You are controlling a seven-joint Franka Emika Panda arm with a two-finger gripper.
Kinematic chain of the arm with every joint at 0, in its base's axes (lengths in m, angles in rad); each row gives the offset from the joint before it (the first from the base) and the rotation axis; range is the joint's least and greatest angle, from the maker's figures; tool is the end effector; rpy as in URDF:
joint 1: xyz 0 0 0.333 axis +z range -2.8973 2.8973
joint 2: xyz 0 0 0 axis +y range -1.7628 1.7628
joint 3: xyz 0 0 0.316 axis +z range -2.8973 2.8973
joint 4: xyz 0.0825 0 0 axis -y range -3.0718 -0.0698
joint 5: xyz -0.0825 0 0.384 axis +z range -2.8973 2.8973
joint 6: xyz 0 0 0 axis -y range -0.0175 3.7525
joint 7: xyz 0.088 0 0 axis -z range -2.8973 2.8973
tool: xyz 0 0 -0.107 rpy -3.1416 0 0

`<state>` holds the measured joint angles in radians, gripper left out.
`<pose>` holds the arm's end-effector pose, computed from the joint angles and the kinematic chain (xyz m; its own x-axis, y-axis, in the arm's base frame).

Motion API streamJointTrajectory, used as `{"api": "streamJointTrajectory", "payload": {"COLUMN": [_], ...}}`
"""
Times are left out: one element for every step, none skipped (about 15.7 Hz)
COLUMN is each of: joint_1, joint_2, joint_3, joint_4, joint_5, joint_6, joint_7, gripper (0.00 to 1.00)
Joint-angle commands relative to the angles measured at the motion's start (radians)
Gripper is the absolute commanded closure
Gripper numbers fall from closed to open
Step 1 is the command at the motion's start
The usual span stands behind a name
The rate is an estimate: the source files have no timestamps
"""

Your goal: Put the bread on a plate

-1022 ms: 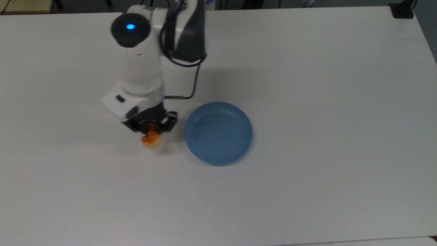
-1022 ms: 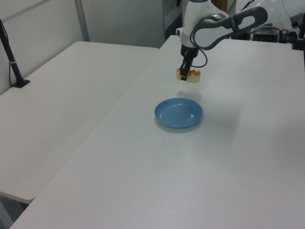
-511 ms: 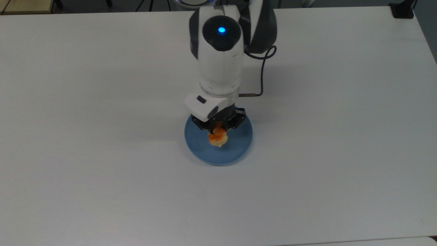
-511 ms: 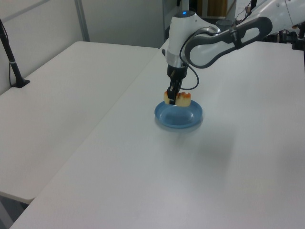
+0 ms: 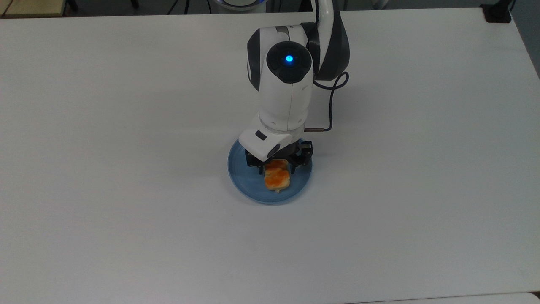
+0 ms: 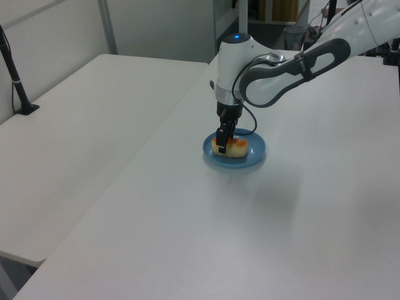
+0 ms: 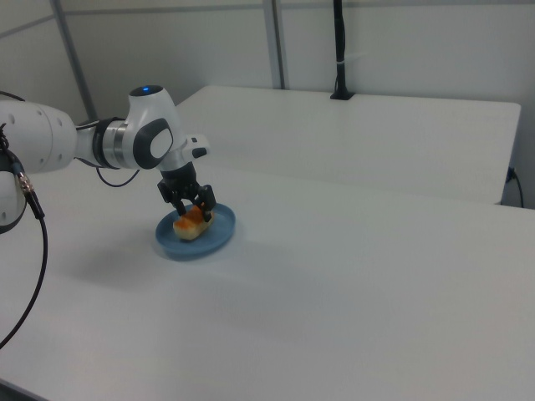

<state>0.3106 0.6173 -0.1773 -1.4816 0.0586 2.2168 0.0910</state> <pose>0.7133 0.1208 0.3300 0.9901 0.0508 0.1312 0.0460 -0.9982 0.0396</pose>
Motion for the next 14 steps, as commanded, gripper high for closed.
{"api": "streamJointTrajectory", "payload": {"joint_1": [0.004,-0.001,-0.005,-0.008,-0.018,-0.027,-0.042,-0.073,-0.102,-0.137,-0.168,-0.188,-0.203,-0.214], "joint_2": [-0.036,-0.053,-0.074,-0.105,-0.140,-0.181,-0.227,-0.273,-0.319,-0.362,-0.404,-0.439,-0.465,-0.485], "joint_3": [-0.001,-0.001,-0.001,-0.001,-0.001,0.002,0.015,0.030,0.048,0.067,0.084,0.096,0.097,0.097], "joint_4": [-0.019,-0.020,-0.022,-0.022,-0.025,-0.037,-0.048,-0.060,-0.072,-0.089,-0.104,-0.115,-0.118,-0.118], "joint_5": [-0.026,-0.026,-0.026,-0.025,-0.023,-0.025,-0.026,-0.028,-0.033,-0.046,-0.062,-0.072,-0.074,-0.074], "joint_6": [0.003,-0.012,-0.044,-0.089,-0.138,-0.187,-0.224,-0.256,-0.284,-0.308,-0.336,-0.367,-0.402,-0.434], "joint_7": [0.029,0.029,0.029,0.030,0.032,0.038,0.042,0.041,0.039,0.039,0.039,0.039,0.038,0.035], "gripper": [0.00,0.00,0.00,0.00,0.00,0.00,0.00,0.00,0.00,0.00,0.00,0.00,0.00,0.00]}}
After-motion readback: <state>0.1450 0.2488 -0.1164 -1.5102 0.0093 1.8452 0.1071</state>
